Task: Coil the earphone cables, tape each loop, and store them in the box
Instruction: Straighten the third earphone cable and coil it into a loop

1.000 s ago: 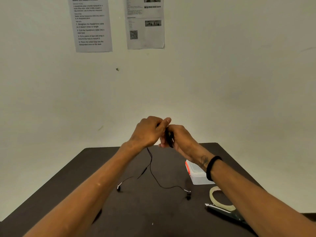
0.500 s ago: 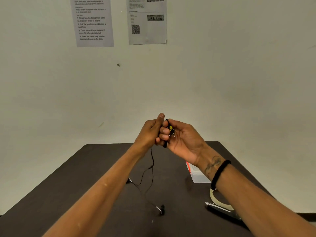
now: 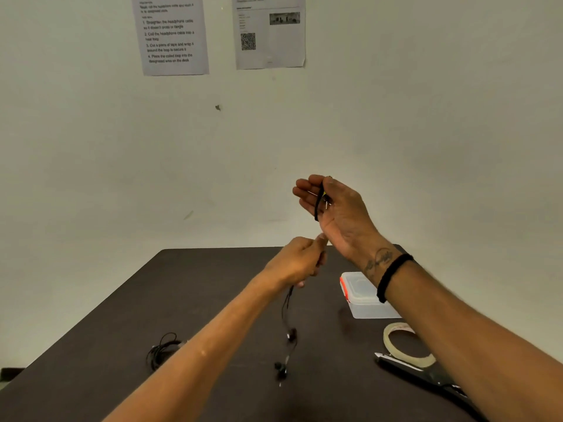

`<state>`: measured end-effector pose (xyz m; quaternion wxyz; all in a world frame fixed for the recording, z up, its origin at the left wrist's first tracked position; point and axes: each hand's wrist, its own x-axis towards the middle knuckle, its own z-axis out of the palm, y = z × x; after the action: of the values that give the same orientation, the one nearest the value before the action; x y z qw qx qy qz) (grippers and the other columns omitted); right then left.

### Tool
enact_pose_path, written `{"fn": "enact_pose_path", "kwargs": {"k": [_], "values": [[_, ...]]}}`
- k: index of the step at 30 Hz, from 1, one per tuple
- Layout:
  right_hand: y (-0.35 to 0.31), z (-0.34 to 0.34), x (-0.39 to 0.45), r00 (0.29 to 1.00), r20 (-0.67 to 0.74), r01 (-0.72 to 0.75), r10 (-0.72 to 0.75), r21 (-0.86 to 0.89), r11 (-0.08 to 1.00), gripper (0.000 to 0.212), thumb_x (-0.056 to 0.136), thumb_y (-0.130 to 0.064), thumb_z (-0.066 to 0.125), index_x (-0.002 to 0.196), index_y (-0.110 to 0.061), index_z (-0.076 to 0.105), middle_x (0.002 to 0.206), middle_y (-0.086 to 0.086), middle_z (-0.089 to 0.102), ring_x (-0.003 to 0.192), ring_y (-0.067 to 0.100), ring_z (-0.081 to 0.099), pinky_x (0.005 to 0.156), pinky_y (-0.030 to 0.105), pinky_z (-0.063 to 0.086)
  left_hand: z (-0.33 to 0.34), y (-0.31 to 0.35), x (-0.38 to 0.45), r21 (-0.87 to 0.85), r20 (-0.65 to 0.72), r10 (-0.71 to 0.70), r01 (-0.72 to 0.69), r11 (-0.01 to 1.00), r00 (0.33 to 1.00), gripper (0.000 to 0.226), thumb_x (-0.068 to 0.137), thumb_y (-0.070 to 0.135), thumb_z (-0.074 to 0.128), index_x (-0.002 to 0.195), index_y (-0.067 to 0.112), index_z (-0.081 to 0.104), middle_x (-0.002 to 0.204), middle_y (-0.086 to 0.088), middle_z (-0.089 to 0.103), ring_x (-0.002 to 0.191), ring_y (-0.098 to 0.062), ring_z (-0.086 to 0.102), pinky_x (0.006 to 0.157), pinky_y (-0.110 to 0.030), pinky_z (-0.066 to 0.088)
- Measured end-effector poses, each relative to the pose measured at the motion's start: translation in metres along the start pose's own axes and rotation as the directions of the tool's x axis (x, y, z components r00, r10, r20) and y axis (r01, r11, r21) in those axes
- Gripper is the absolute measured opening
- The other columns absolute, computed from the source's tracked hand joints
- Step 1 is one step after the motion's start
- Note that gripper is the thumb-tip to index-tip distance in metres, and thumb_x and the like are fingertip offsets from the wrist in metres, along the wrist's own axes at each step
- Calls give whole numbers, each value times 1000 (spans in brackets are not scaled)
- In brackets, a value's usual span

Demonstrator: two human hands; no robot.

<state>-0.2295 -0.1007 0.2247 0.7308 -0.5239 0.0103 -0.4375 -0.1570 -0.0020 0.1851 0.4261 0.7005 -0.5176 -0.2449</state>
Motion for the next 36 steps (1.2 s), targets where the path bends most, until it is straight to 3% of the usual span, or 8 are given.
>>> {"fn": "enact_pose_path", "kwargs": {"k": [5, 9, 15, 21, 25, 30, 32, 36], "values": [[8, -18, 3, 995, 89, 92, -45, -640, 763, 32, 113, -18, 41, 116, -2, 69, 108, 8, 79, 102, 16, 77, 96, 28, 58, -24, 16, -1, 444, -44, 103, -72, 893, 994, 47, 110, 45, 41, 75, 19, 59, 68, 3, 57, 59, -10, 51, 58, -26, 42], [12, -25, -13, 989, 127, 51, 81, -787, 615, 36, 113, -18, 40, 106, -2, 71, 80, -5, 77, 72, 0, 68, 73, 17, 52, -53, 28, 3, 561, -77, 147, -79, 824, 986, 51, 107, 48, 45, 67, 24, 62, 66, 4, 59, 57, -11, 52, 56, -27, 37], [25, -22, -38, 938, 104, -191, 331, -642, 742, 43, 114, -24, 34, 109, 2, 67, 74, 10, 63, 68, 22, 61, 94, 45, 58, -78, 23, 7, 556, -215, 207, -55, 830, 954, 64, 103, 57, 49, 54, 18, 39, 41, 8, 34, 42, -11, 30, 51, -28, 28], [27, -8, -64, 823, 279, -417, 495, -296, 860, 34, 112, -25, 39, 103, -2, 63, 71, 6, 48, 62, 18, 48, 95, 47, 55, -72, -7, 16, 411, -291, 206, -72, 909, 934, 66, 101, 55, 56, 53, 20, 27, 45, 8, 25, 42, -13, 28, 49, -24, 33], [31, -2, -70, 815, 331, -492, 476, -39, 869, 27, 109, -24, 44, 99, -7, 63, 74, 7, 51, 65, 19, 53, 95, 45, 54, -60, -25, 16, 158, -251, 109, -70, 985, 962, 62, 101, 57, 55, 57, 15, 42, 55, -5, 40, 53, -21, 36, 59, -34, 32], [33, 3, -60, 917, 256, -362, 306, 212, 908, 26, 108, -21, 47, 100, -5, 66, 89, 13, 68, 82, 24, 69, 107, 49, 49, -37, -46, 4, 19, -141, 53, -51, 999, 989, 38, 100, 6, 43, 68, 15, 59, 59, -1, 49, 55, -16, 42, 56, -30, 33], [34, 4, -55, 957, 167, -274, 237, 251, 928, 27, 108, -20, 47, 103, -3, 67, 95, 17, 72, 89, 27, 73, 108, 48, 50, -21, -51, 2, 68, -142, -3, 13, 998, 990, 27, 102, 15, 40, 80, 14, 57, 63, 1, 51, 58, -16, 42, 56, -30, 34], [40, -3, -51, 987, 80, -150, 136, 213, 965, 27, 109, -19, 47, 111, -1, 67, 113, 22, 74, 111, 34, 73, 106, 44, 55, 7, -55, -5, 144, -201, -78, 108, 984, 976, 59, 110, 48, 35, 66, 20, 61, 56, 11, 60, 47, -6, 52, 60, -28, 46]]}}
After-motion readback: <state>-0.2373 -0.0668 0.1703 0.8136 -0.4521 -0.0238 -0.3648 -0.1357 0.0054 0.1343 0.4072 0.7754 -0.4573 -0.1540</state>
